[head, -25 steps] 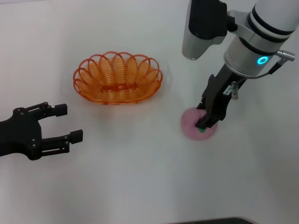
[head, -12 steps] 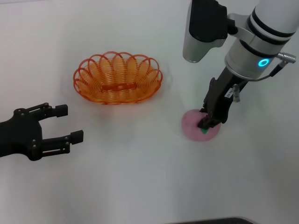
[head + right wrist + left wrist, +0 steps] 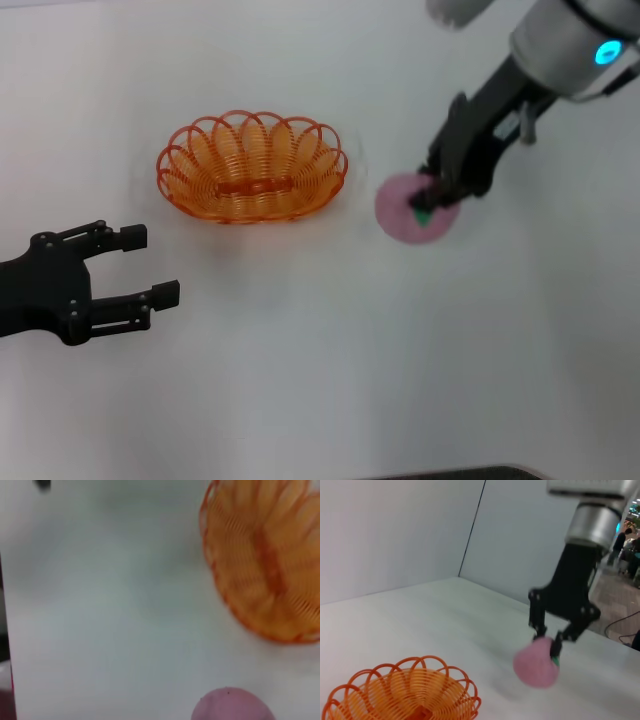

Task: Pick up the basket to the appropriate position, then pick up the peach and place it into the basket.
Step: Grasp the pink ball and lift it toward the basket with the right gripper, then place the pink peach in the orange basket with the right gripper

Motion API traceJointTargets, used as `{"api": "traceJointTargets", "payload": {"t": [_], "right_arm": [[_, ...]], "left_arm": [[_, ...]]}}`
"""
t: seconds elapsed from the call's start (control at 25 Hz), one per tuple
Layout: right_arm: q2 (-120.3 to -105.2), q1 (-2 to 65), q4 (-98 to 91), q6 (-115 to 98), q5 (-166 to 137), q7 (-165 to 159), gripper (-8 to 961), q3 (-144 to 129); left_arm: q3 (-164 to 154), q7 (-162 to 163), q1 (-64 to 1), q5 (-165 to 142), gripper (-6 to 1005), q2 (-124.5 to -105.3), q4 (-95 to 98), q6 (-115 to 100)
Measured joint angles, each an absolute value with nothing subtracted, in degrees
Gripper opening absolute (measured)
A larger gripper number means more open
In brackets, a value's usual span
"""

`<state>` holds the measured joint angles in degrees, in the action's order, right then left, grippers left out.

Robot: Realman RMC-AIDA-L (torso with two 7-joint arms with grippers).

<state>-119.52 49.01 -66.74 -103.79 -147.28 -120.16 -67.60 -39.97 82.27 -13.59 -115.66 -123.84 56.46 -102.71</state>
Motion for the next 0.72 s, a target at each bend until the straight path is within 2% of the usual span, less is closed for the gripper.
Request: {"api": "traceJointTargets", "payload": {"t": [0.36, 0.72], "right_arm": [[-119.72, 50.92, -71.67, -98.24, -138.87, -120.1, 263, -62.69], [-120.08, 51.15, -61.38, -77.71, -130.14, -118.16, 265, -75.16]], "left_arm": [[-39.99, 83.07, -13.97, -115.66, 846, -123.74, 56.58, -104.34], [-39.99, 83.09, -14.61, -115.66, 847, -123.77, 56.48, -104.43]]}}
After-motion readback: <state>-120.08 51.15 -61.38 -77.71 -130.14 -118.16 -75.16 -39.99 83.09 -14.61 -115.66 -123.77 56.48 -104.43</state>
